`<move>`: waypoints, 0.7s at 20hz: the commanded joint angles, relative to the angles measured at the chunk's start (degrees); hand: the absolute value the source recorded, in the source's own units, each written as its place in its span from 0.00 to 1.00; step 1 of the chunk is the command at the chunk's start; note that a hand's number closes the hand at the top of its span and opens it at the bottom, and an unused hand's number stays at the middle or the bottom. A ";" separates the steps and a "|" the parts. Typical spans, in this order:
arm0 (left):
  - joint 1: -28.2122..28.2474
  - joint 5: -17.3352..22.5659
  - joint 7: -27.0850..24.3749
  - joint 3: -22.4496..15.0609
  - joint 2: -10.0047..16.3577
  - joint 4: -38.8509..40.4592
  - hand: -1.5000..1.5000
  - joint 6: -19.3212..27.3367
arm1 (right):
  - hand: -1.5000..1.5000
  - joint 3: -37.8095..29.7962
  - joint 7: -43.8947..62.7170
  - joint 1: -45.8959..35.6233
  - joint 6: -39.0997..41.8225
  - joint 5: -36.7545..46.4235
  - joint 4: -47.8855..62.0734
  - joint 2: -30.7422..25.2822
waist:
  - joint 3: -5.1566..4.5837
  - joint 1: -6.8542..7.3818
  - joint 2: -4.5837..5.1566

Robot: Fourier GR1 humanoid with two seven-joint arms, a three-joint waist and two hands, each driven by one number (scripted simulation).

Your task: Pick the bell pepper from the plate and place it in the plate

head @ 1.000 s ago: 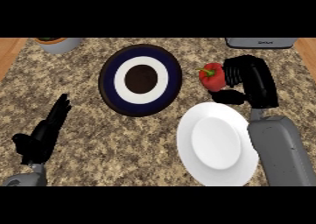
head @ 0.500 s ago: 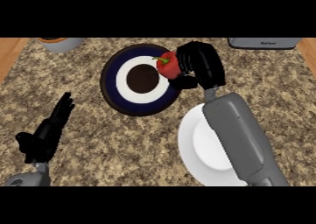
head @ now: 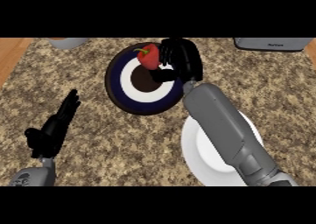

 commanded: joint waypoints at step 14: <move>-0.29 0.40 -1.10 1.19 1.09 0.59 0.50 -1.40 | 0.00 -3.76 -14.03 -3.09 -10.12 -30.68 8.59 0.10 | 0.08 0.03 0.22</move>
